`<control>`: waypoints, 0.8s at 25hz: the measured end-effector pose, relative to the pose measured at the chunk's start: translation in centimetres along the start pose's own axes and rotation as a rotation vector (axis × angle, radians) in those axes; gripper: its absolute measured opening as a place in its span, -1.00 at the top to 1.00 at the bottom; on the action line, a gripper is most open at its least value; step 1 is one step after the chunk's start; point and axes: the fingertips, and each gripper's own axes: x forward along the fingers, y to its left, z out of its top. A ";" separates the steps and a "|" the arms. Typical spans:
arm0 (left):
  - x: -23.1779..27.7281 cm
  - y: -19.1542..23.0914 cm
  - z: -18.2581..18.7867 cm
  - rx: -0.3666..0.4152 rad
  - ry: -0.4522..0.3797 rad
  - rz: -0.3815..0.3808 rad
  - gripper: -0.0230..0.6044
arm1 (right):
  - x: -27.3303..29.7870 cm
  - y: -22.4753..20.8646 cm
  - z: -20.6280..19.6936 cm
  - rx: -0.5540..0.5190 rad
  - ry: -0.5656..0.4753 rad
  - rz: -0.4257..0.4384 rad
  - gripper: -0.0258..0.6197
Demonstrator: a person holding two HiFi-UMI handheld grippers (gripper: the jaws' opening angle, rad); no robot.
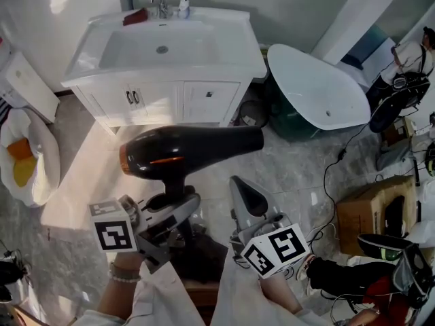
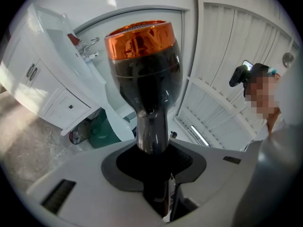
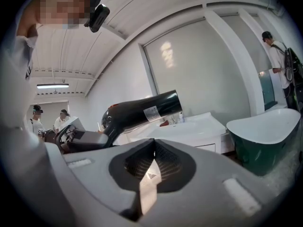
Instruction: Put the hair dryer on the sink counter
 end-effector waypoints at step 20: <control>7.1 -3.2 -2.8 0.039 -0.017 -0.058 0.50 | -6.8 -6.5 0.4 0.010 -0.044 -0.021 0.93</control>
